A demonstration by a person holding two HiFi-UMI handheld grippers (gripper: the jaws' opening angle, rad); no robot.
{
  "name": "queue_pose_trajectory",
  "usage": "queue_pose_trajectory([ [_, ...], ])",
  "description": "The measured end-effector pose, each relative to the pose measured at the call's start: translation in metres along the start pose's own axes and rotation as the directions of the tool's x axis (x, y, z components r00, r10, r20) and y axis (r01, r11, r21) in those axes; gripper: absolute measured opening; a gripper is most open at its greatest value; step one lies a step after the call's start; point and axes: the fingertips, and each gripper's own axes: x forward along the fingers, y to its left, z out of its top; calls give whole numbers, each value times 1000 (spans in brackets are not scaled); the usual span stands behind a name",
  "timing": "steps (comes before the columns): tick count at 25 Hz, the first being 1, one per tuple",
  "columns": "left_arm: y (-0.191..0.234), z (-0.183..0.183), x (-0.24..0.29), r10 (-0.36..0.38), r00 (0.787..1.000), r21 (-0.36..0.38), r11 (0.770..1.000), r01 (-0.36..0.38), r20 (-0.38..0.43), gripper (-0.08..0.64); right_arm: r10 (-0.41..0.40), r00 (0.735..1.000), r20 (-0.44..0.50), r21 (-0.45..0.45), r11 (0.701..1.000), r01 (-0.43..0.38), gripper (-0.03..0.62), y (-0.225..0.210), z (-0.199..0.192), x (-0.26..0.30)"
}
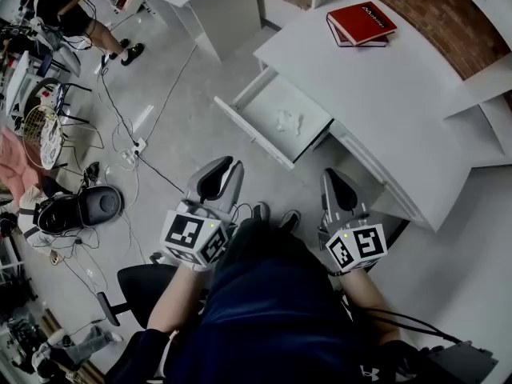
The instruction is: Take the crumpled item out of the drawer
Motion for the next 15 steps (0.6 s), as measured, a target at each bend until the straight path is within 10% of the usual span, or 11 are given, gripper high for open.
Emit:
queue_pose_trajectory([
  [15, 72, 19, 58, -75, 997, 3, 997, 75, -8, 83, -107, 994, -1, -42, 993, 107, 2, -13, 24, 73],
])
